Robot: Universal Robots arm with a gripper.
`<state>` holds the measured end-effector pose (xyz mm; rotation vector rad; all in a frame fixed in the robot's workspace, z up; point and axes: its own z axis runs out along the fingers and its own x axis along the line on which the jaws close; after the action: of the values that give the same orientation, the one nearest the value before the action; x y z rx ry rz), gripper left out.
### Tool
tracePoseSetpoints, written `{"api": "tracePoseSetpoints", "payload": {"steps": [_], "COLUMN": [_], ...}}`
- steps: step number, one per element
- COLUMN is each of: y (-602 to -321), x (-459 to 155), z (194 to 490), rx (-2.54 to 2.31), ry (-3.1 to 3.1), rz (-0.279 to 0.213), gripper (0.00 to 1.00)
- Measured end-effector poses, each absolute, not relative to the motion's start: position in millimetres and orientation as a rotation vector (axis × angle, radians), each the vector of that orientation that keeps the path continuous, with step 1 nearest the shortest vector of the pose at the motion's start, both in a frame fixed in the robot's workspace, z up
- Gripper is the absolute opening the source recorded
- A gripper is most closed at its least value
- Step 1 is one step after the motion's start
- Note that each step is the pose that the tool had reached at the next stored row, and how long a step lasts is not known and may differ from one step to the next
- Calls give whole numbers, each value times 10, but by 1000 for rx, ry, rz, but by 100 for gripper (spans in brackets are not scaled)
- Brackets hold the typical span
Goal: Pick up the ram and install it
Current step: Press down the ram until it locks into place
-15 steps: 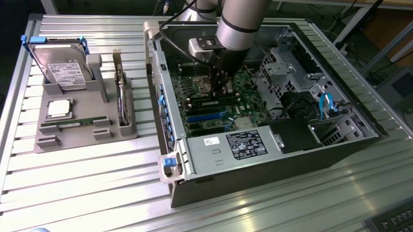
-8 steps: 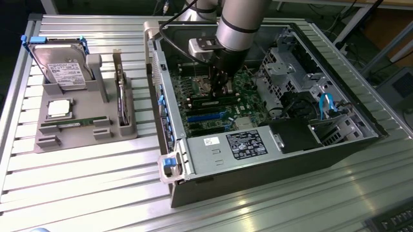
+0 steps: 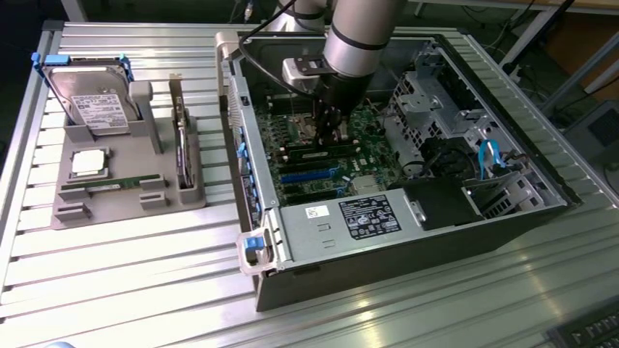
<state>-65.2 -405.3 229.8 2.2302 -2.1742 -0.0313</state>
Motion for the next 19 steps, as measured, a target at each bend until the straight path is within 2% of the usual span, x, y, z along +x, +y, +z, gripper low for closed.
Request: {"api": "tracePoseSetpoints", "payload": {"steps": [19], "y": [-4053], "x": [-783], "z": [2437], "rx": [2226], "ry": [-2170], "rz": [-40], "gripper": [11]}}
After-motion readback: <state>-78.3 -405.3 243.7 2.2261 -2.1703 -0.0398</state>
